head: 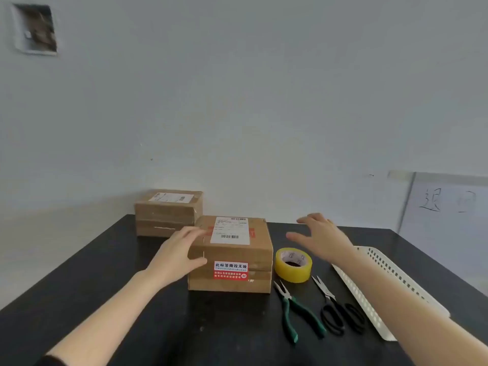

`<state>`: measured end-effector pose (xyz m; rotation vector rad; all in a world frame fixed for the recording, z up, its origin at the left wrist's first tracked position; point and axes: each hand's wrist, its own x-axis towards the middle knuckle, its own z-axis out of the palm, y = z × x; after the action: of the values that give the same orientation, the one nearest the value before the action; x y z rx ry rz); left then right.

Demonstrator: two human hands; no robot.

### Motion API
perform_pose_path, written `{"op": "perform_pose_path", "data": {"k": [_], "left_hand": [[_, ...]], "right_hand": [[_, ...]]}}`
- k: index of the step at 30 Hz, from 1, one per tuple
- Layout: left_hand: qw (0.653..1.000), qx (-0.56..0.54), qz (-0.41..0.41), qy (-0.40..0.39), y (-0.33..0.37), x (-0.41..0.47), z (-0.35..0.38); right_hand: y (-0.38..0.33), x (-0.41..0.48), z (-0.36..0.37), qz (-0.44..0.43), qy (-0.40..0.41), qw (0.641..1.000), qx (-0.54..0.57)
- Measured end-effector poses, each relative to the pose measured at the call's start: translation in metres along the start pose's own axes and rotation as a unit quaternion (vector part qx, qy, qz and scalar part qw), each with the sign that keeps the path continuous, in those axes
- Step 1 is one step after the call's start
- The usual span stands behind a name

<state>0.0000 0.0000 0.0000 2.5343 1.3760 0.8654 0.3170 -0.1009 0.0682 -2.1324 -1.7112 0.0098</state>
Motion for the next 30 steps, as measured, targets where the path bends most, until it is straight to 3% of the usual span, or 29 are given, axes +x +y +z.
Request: {"op": "perform_pose_path", "data": {"k": [9,16,30], "left_hand": [[0.998,-0.021,-0.045,0.046,-0.005,-0.004,0.029],[0.995,-0.033,-0.046,0.078,-0.009,-0.007,0.037],[0.994,-0.038,-0.052,0.087,-0.008,-0.008,0.040]], "right_hand": [[0.010,-0.024,0.049,0.038,-0.071,0.997,-0.008],[0.013,-0.039,0.081,0.084,-0.191,0.976,-0.069],[0.011,-0.053,0.100,0.141,-0.231,0.956,-0.111]]}}
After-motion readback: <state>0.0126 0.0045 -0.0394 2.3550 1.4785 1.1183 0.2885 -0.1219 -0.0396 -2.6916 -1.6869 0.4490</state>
